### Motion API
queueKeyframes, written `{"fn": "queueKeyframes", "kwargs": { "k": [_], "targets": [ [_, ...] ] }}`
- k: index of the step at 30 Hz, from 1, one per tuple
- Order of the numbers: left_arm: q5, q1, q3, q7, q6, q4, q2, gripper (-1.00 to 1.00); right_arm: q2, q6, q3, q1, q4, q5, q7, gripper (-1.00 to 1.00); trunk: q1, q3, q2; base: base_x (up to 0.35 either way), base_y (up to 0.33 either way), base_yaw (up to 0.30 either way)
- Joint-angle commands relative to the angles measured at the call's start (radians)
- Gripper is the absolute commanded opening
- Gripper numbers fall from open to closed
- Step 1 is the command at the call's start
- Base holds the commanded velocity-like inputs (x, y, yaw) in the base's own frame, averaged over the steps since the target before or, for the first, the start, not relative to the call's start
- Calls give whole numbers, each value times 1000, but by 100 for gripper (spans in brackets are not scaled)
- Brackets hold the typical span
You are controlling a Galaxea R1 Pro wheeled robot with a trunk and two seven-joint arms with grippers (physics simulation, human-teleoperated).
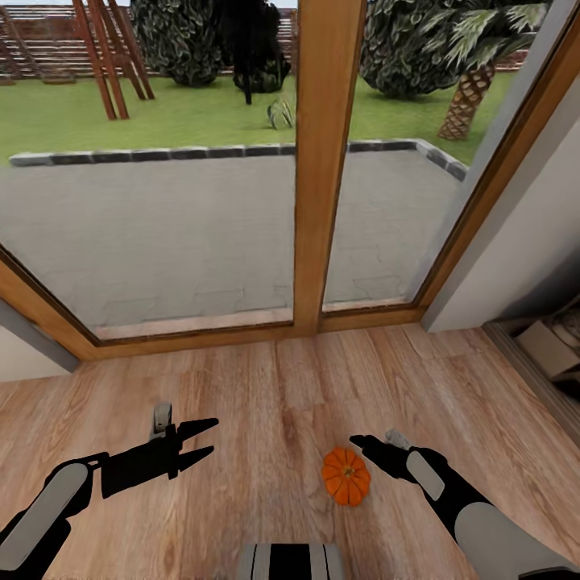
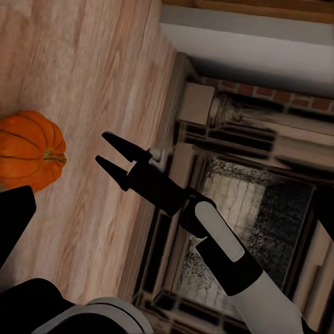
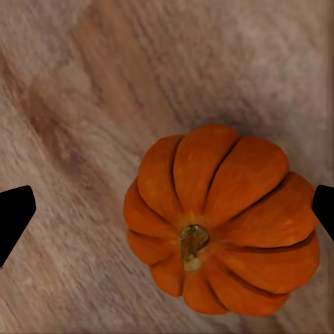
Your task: Place each of the two pumpkins and all three candles from the living room inside a cabinet in the living room (use any cabinet), then make sure every cabinet is closed, and position the cauldron so it is next to a table in the living room.
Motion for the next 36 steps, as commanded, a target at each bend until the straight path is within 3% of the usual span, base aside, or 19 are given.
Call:
{"fn": "queueKeyframes", "kwargs": {
  "k": [1,36],
  "targets": [
    [-7,-1,-1,-10,1,0,0,100,-1,2,4,0,-1,-1,2,100,0,-5,-1,0,0,0],
    [-7,-1,-1,-10,1,0,-2,100,-1,4,4,0,1,-1,2,100,16,-136,-8,0,0,0]
  ]
}}
